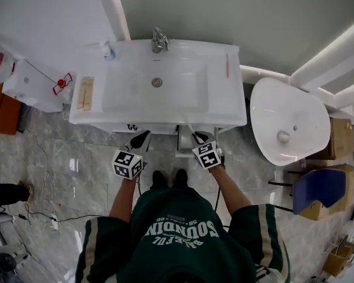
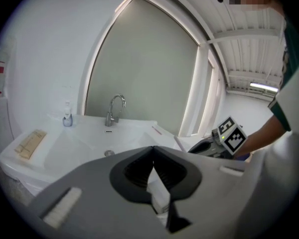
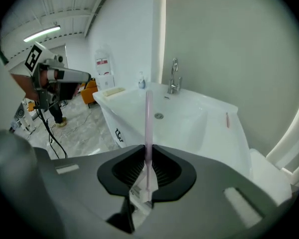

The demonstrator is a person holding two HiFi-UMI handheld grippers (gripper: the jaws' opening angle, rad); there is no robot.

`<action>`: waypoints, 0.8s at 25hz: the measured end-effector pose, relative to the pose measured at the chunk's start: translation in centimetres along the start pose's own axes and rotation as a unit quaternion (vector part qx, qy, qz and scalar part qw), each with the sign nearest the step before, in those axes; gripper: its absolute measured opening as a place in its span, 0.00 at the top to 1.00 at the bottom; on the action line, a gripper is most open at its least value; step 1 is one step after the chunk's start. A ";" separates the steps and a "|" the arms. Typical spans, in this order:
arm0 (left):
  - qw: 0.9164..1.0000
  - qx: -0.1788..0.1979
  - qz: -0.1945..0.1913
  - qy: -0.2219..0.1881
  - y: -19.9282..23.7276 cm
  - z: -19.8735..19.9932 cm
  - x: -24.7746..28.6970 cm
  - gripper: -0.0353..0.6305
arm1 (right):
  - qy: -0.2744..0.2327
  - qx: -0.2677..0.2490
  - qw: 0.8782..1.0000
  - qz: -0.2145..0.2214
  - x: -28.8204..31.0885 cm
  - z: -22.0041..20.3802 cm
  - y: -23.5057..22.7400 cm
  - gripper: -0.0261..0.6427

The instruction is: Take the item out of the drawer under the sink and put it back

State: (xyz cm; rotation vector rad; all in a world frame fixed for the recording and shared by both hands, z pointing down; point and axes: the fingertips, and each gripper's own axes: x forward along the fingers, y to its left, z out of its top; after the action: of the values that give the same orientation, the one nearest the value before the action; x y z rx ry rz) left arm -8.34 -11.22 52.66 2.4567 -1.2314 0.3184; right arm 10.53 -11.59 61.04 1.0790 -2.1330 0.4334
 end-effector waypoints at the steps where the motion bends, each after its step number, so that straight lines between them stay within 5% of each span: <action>1: 1.000 0.004 0.002 -0.006 0.2 0.7 -0.1 0.87 | -0.014 -0.003 1.000 -0.005 -0.7 1.5 -0.4 0.89; 20: 0.994 0.042 0.053 -0.087 4.6 9.3 -3.0 0.87 | -0.248 -0.004 0.968 -0.045 -11.8 18.8 -3.1 0.89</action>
State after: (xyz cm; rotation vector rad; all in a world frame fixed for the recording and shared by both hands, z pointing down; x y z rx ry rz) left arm -13.47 -15.57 44.21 2.5417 -1.4506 0.1908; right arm 9.66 -17.42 39.40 1.3845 -2.4952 0.1134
